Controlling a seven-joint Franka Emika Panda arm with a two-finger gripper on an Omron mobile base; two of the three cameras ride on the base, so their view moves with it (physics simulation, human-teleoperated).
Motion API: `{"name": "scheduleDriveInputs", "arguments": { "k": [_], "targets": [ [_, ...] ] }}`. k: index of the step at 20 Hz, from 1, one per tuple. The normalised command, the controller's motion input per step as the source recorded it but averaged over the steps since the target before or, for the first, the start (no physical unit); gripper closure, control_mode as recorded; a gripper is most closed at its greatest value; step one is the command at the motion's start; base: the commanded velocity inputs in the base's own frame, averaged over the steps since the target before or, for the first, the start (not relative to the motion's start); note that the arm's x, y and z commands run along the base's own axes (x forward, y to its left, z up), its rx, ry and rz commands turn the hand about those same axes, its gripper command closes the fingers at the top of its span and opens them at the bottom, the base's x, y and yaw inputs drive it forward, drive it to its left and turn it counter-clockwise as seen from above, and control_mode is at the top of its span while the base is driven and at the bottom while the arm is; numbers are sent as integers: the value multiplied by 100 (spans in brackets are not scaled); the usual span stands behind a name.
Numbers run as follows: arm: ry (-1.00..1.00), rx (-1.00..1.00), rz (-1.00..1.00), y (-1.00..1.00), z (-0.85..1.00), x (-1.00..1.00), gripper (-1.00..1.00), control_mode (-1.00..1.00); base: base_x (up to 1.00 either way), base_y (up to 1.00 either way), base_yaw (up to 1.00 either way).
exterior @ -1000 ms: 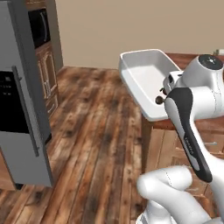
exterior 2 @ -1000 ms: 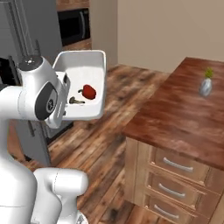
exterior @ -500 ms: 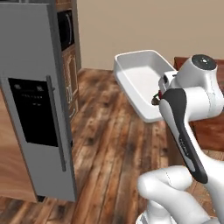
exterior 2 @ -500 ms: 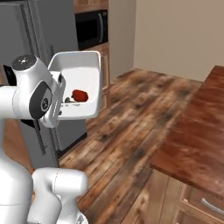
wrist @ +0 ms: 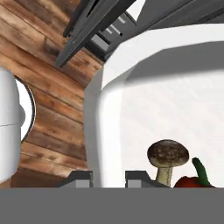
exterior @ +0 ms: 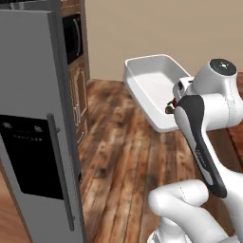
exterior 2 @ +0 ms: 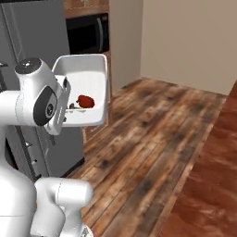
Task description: Take the bell pepper and mushroom out of the freezer and place them in the tupperware container on the counter. Then put the tupperware containing the vegetables back in the freezer.
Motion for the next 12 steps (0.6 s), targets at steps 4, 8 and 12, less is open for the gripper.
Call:
{"name": "scheduleDriveInputs", "arguments": {
  "k": [4,8,12],
  "targets": [
    [0,0,0,0,0,0,100,100,100,25,0],
    [0,0,0,0,0,0,100,100,100,23,6],
    [0,0,0,0,0,0,100,100,100,14,8]
  ]
}}
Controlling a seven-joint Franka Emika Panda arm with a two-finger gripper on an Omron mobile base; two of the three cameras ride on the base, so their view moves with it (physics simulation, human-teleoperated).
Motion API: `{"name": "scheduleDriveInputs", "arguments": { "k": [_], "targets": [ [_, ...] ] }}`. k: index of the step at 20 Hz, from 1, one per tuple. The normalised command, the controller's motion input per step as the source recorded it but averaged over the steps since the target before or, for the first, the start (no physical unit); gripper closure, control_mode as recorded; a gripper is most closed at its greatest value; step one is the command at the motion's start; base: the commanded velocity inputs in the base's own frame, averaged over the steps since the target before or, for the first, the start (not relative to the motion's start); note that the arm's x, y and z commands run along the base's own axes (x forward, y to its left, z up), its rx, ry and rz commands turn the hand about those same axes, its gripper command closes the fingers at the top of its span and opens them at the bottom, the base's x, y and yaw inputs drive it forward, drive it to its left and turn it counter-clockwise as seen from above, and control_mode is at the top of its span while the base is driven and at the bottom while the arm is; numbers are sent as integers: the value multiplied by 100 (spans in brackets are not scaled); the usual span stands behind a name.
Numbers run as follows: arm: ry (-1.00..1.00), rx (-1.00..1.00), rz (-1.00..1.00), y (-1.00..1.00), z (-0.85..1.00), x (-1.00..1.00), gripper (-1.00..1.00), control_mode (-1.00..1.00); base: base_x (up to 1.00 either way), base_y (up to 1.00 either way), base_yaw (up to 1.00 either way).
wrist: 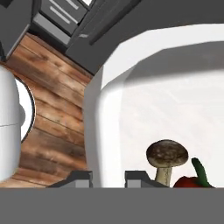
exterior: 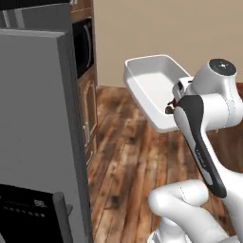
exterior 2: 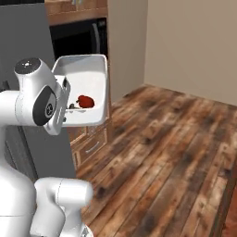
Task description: Take the bell pepper and mushroom out of the freezer and place them in the tupperware container on the counter. Then put the tupperware containing the vegetables back in the freezer.
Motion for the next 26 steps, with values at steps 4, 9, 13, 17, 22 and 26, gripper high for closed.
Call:
{"name": "scheduleDriveInputs", "arguments": {
  "k": [4,9,13,17,22,26],
  "targets": [
    [0,0,0,0,0,0,100,100,100,0,31],
    [0,0,0,0,0,0,100,100,75,-1,89],
    [0,0,0,0,0,0,100,100,8,0,98],
    [0,0,0,0,0,0,100,100,6,0,94],
    [0,0,0,0,0,0,100,100,30,-1,45],
    [0,0,0,0,0,0,100,100,37,-4,13]
  ]
}}
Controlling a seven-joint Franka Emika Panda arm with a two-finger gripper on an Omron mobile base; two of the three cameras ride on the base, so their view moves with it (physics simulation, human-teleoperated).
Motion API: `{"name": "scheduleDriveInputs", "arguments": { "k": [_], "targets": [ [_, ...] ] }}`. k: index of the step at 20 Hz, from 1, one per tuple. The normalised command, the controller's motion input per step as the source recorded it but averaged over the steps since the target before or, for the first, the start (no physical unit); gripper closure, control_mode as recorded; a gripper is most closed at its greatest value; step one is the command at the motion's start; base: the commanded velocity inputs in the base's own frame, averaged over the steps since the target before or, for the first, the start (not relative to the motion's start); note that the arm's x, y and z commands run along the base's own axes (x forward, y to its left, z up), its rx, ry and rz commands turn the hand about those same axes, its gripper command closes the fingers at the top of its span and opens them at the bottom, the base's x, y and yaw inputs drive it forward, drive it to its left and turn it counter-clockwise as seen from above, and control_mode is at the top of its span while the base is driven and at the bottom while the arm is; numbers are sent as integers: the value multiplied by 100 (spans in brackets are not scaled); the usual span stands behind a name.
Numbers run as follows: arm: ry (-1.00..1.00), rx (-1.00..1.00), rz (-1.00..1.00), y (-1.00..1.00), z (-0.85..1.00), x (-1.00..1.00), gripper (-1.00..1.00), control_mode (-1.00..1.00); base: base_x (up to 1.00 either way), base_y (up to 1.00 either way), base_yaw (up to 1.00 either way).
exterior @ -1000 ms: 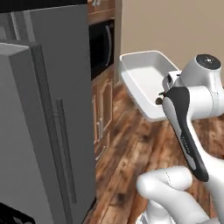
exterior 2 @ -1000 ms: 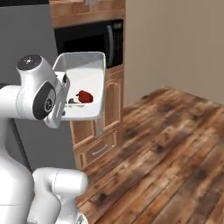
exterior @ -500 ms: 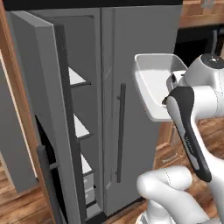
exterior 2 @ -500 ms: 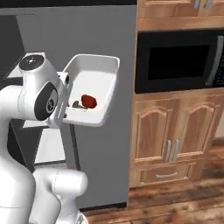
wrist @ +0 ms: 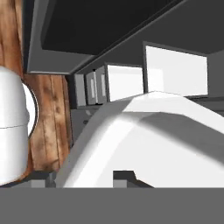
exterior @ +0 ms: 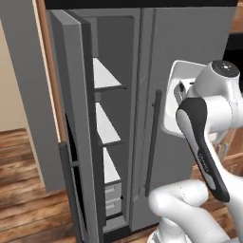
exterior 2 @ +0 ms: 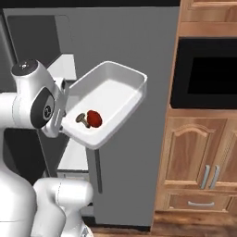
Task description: Take the bell pepper and mushroom out of the freezer and place them in the tupperware container on the counter. Then put the tupperware containing the vegetables back in the freezer.
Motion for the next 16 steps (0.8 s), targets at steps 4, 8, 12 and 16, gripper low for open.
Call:
{"name": "scheduleDriveInputs", "arguments": {
  "k": [4,8,12,16],
  "targets": [
    [0,0,0,0,0,0,100,100,46,0,11],
    [0,0,0,0,0,0,100,100,56,0,19],
    [0,0,0,0,0,0,100,100,46,0,24],
    [0,0,0,0,0,0,100,100,7,-6,21]
  ]
}}
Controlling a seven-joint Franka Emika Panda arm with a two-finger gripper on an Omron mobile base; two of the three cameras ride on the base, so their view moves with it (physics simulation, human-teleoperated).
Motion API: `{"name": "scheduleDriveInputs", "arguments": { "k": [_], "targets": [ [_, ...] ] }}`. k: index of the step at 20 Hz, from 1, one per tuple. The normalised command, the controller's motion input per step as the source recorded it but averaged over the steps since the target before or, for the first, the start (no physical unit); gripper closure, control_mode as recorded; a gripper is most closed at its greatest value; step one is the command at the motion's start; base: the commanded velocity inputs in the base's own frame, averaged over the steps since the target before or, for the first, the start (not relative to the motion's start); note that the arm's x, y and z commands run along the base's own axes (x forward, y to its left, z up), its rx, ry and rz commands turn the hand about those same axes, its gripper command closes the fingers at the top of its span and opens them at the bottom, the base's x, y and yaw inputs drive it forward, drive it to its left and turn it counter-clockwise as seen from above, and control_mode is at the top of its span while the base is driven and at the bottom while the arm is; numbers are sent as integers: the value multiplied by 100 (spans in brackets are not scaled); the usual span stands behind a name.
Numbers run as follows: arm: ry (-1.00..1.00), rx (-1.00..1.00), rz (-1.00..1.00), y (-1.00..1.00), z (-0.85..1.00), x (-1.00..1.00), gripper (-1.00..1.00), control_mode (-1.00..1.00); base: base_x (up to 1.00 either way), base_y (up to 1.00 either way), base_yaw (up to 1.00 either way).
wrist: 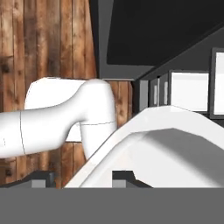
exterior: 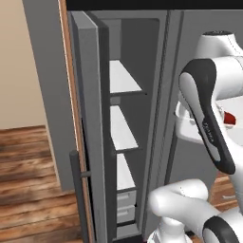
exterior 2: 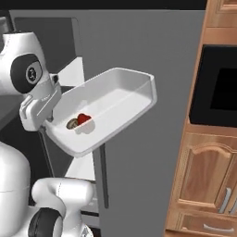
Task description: Take the bell pepper and mushroom out of the freezer and place them in the tupperware container on the counter. Then put the tupperware containing the vegetables back in the freezer.
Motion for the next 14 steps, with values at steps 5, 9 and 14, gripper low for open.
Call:
{"name": "scheduleDriveInputs", "arguments": {
  "k": [5,9,14],
  "targets": [
    [0,0,0,0,0,0,100,100,-18,0,11],
    [0,0,0,0,0,0,100,100,-24,0,0],
    [0,0,0,0,0,0,100,100,-1,0,0]
  ]
}}
